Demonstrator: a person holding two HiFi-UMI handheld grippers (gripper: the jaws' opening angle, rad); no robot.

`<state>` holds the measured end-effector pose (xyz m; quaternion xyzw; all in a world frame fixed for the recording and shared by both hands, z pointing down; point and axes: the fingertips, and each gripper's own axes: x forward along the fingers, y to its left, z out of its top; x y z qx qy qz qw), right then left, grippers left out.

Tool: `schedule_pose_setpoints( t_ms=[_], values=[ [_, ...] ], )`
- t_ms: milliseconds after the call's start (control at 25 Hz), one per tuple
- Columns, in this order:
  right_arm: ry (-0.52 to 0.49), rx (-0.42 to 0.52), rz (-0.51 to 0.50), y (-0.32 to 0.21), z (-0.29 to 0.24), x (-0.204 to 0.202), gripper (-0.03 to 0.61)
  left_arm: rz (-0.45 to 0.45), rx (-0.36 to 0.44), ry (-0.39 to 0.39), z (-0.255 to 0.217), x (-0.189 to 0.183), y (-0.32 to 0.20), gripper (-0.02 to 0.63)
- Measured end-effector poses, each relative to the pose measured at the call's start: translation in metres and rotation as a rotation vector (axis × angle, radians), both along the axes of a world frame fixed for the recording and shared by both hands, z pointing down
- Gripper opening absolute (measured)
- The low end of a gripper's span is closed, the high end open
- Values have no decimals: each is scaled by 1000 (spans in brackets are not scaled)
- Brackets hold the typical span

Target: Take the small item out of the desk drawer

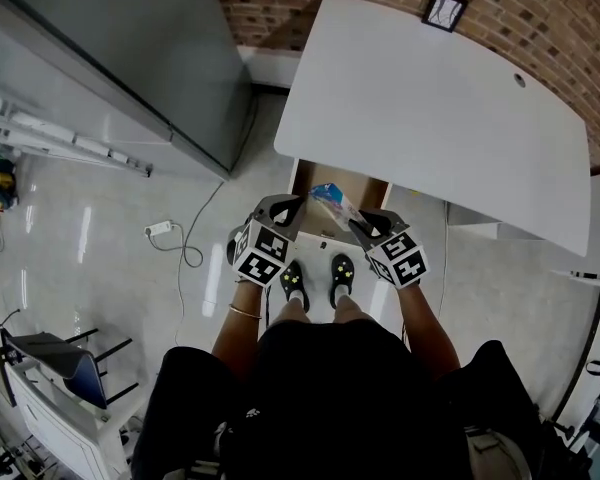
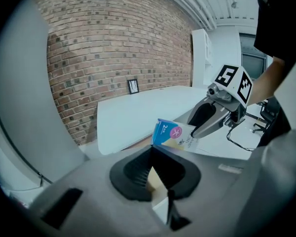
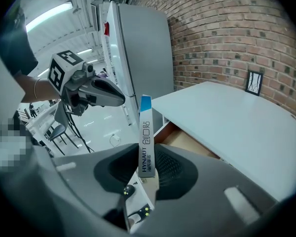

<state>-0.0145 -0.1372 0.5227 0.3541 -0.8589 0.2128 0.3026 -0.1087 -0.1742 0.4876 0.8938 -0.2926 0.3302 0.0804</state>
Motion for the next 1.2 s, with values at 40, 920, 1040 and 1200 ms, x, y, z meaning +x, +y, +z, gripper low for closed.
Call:
schedule_pose_setpoints(
  t_ms=[40, 920, 1040, 1200],
  values=[
    [-3, 6, 3, 0, -4, 1, 107, -3, 2, 2, -3, -1, 0, -3],
    [-111, 132, 104, -6, -91, 24, 107, 22, 105, 114, -83, 15, -7, -3],
    [-134, 151, 117, -6, -105, 27, 107, 35, 131, 121, -95, 18, -9, -3],
    [-162, 183, 151, -8, -124, 29, 107, 51, 166, 148, -110, 17, -6, -3]
  ],
)
